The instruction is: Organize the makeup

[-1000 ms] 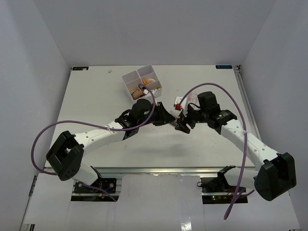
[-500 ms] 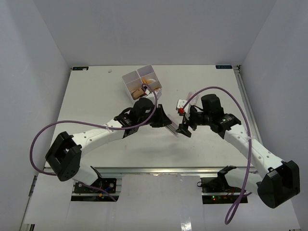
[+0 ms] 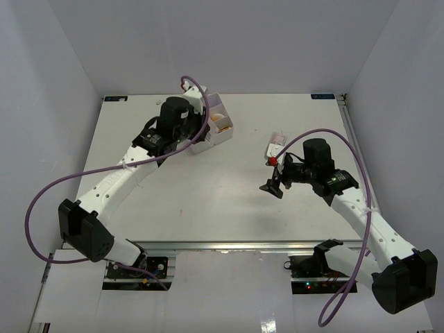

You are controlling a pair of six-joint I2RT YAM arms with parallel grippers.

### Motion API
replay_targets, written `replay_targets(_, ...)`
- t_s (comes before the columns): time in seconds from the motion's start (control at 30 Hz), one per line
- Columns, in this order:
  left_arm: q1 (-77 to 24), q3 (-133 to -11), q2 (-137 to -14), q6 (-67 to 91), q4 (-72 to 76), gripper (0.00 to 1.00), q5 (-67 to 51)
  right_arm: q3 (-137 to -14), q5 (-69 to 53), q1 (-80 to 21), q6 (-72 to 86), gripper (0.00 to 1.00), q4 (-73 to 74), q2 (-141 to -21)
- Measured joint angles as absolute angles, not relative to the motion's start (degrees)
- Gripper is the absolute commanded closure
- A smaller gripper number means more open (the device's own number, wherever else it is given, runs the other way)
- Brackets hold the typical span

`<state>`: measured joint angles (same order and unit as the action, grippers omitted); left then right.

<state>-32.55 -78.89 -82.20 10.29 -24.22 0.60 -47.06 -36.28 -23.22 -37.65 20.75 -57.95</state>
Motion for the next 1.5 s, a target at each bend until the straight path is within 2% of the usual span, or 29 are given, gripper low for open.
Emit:
replay_targets(0.27,-28.20,-90.06,-88.87,-14.72,-25.69,0.89,1.36,-46.23,-37.37,-22.01,-37.76,0.10,20.75,-57.64)
replay_targets(0.57,-21.50,-97.55,-103.32,-29.41,-26.69,0.88,0.31,-45.93,-39.58,-17.42,-37.74,0.10,20.78,-56.62)
replay_targets(0.77,-18.17,-100.49,-107.42,-34.27,-24.88,0.88,-1.35,-45.91,-40.49,-15.92,-37.71,0.10,20.78,-56.49)
replay_targets(1.2,-17.74,-100.95,-109.94,-37.18,-21.93,0.87,-8.55,-45.82,-40.68,-15.30,-37.71,0.10,20.78,-56.78)
replay_targets(1.43,-16.90,-100.82,-111.89,-38.26,-20.92,0.82,-10.61,-45.82,-40.66,-14.92,-37.71,0.10,20.78,-57.34)
replay_targets(1.5,-16.48,-100.67,-112.35,-38.36,-20.97,0.75,-11.28,-45.80,-40.66,-14.75,-37.72,0.10,20.76,-57.39)
